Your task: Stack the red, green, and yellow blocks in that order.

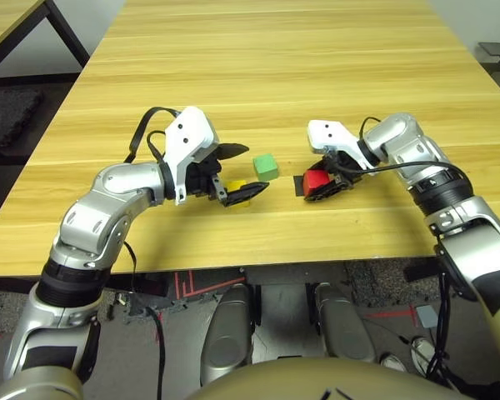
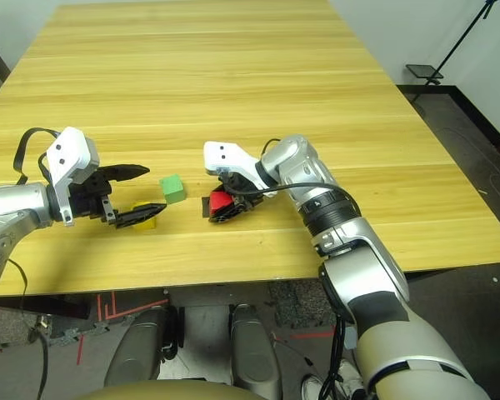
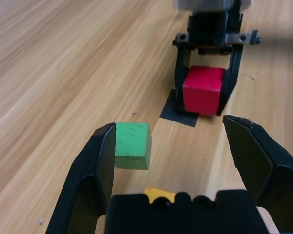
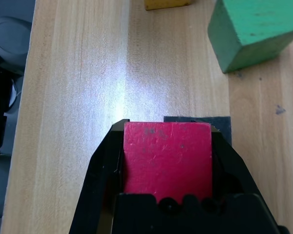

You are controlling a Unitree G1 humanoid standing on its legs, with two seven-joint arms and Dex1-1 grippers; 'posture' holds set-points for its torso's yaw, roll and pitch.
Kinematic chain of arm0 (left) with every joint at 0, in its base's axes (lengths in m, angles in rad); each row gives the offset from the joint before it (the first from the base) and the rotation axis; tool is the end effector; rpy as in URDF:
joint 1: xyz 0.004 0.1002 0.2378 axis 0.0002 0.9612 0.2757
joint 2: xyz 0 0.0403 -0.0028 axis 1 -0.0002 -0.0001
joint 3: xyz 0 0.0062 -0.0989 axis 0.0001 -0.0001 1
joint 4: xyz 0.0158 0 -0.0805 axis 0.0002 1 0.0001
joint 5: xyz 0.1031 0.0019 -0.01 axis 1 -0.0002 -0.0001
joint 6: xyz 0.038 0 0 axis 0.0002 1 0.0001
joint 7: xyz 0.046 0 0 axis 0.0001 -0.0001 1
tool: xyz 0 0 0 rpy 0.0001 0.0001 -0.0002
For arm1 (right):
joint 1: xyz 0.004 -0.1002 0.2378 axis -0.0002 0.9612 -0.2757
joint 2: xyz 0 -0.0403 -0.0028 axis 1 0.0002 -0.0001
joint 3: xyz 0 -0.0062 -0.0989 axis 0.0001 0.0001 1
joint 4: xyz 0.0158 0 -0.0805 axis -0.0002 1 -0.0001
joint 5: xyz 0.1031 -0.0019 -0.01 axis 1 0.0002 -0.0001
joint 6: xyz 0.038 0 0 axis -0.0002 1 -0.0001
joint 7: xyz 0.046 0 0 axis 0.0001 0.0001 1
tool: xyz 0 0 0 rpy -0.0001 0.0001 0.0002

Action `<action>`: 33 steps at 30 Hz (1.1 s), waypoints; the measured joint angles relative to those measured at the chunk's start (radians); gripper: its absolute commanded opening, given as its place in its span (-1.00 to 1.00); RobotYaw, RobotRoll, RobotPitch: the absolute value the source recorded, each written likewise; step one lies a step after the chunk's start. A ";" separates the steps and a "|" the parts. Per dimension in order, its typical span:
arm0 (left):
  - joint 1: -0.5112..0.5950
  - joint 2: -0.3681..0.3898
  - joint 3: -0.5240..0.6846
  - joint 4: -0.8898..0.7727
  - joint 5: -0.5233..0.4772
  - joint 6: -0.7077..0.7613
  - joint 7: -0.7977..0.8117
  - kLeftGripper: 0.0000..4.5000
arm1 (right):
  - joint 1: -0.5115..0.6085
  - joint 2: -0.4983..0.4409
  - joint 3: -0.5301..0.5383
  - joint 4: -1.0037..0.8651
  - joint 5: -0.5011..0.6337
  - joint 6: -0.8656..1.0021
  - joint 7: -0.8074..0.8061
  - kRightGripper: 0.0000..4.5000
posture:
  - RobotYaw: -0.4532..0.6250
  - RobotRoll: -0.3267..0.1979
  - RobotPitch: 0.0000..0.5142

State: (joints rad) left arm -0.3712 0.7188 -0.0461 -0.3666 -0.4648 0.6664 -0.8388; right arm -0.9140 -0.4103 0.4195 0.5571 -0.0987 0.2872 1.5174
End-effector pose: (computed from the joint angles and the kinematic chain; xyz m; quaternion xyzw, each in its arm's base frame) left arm 0.2401 0.2061 0.1915 0.1560 0.0756 -0.4862 0.8564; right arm 0.3443 -0.1409 0.1712 -0.2867 0.2479 0.6868 0.6202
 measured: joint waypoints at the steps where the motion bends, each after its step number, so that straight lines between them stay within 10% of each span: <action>1: -0.001 0.000 0.000 -0.001 0.000 0.001 0.002 1.00 | 0.000 0.001 0.000 0.008 -0.001 -0.006 -0.006 -0.09 | 0.73 -0.57 -0.72; 33: 0.034 0.001 0.012 -0.046 0.000 0.021 0.049 1.00 | -0.119 0.078 -0.001 0.388 -0.048 -0.325 -0.102 -0.09 | 0.75 -0.53 -0.65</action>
State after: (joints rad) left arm -0.3367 0.7203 -0.0344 -0.4131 -0.4653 0.6876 -0.7899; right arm -1.0327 -0.3318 0.4183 0.9447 -0.1467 -0.0381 1.4156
